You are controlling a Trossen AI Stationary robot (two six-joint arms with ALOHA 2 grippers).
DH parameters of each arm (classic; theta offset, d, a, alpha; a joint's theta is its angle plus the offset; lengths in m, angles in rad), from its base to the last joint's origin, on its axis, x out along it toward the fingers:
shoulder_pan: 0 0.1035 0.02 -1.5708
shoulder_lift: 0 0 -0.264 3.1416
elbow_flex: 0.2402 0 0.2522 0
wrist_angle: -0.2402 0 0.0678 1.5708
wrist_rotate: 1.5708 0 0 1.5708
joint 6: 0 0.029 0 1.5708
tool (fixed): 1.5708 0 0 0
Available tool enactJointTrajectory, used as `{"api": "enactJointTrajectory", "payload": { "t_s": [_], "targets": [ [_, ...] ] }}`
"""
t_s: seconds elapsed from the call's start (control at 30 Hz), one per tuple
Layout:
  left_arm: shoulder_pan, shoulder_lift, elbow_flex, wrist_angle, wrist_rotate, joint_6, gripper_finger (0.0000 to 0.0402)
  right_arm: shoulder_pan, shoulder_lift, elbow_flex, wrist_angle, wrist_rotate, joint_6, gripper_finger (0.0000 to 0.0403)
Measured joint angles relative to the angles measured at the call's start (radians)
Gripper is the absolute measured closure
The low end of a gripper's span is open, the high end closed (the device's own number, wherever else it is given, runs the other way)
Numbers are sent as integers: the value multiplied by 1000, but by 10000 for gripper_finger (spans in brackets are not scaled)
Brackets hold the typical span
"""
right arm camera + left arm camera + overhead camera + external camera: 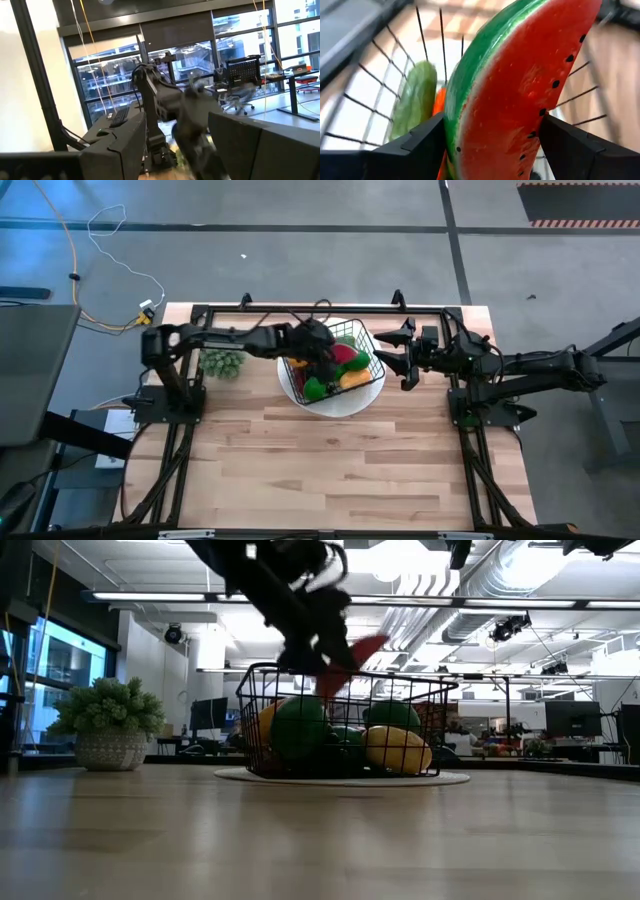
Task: Build produce basket
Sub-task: Put the red watermelon into the black wire basket
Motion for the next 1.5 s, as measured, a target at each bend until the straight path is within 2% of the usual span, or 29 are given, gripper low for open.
{"api": "enactJointTrajectory", "payload": {
  "t_s": [0.37,1.03,1.23,1.4,1.5],
  "targets": [
    [-15,105,2,-5,4,-25,128,0,0,0,-26,-2,0,206],
    [-15,115,2,2,2,10,124,0,0,0,-38,-2,3,206],
    [4,115,0,-8,3,-22,71,0,0,0,-38,-2,8,206],
    [37,104,0,-37,62,-32,14,0,0,0,-38,-2,8,206],
    [56,88,0,-49,98,-32,7,0,0,0,-37,-2,8,206]
  ]
}}
